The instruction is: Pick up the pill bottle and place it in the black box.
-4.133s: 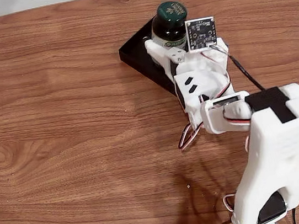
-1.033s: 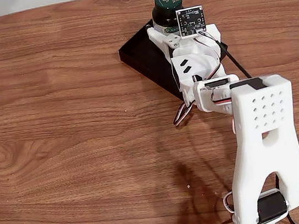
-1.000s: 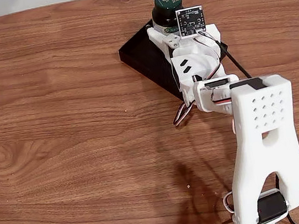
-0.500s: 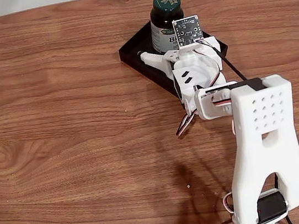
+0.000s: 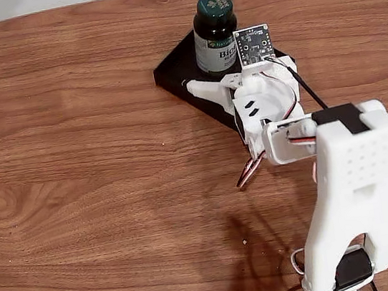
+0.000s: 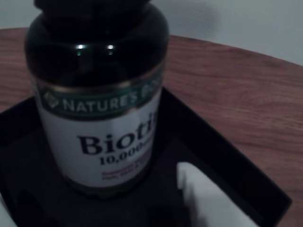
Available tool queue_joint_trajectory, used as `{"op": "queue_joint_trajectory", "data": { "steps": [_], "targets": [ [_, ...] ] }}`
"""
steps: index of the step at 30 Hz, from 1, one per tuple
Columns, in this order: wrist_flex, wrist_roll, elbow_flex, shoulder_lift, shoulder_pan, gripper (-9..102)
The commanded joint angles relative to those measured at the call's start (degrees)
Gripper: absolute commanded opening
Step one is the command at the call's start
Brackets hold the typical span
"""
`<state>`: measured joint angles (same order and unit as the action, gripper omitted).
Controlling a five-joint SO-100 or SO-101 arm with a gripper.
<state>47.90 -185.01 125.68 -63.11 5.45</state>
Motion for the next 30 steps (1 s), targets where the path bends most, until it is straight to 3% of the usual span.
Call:
{"op": "queue_joint_trajectory", "data": {
  "steps": [1, 9, 18, 22, 30],
  "targets": [
    [-1.3, -1.0, 3.3, -12.0, -1.0, 47],
    [-7.7, -0.9, 12.6, -28.6, -2.9, 47],
    [-26.5, 0.4, 21.6, -55.6, -3.8, 47],
    [-39.0, 0.9, 25.0, -68.6, -4.6, 47],
    [-72.5, 5.8, 24.3, -91.2, -4.7, 46]
  ]
}}
